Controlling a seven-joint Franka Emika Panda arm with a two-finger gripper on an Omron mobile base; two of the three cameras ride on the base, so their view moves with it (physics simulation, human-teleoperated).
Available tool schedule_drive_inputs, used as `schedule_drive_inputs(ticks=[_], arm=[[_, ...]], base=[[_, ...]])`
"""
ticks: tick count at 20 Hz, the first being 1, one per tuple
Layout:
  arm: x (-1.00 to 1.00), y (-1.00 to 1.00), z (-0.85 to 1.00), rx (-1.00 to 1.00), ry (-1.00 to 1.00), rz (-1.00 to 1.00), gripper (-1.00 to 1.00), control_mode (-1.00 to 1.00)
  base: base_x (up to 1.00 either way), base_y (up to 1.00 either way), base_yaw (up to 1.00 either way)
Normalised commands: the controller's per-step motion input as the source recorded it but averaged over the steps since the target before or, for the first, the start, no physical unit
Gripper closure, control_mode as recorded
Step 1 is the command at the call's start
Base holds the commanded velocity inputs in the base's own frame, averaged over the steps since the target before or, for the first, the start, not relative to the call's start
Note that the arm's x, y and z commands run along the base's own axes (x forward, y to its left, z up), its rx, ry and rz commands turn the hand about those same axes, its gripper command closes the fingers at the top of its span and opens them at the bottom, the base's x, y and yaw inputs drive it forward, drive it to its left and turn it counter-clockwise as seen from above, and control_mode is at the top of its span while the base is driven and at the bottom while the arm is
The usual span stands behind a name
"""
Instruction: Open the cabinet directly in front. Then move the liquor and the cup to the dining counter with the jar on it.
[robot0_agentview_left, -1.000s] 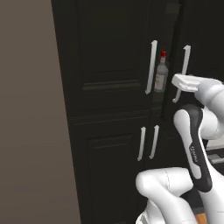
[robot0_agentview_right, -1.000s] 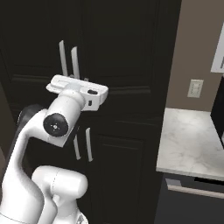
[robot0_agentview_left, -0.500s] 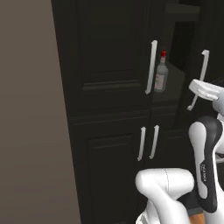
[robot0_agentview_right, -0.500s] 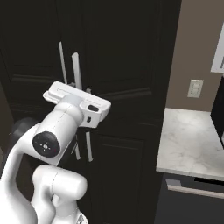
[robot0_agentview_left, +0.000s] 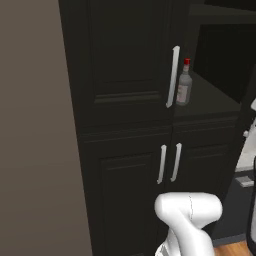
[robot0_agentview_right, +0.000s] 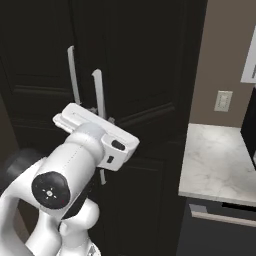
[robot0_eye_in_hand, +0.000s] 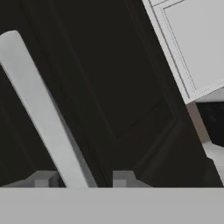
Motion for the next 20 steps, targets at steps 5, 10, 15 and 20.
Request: schedule_drive_inputs(ticks=[5,10,15,20], arm=[[-0.05,0.00,0.00,0.00,0.00,0.00,-1.00,-1.00],[-0.91,0.00,-0.12,0.00,-0.03,0.00,-1.00,-1.00],[-1.00,-0.02,-0.15,0.01,-0.09,0.00,-1.00,-1.00],[-0.80,0.71,-0.40,-0.16,-0.06,-0.01,-1.00,-1.00]], base=[[0.00,0.00,0.00],[0.00,0.00,0.00],[0.00,0.00,0.00],[0.00,0.00,0.00]])
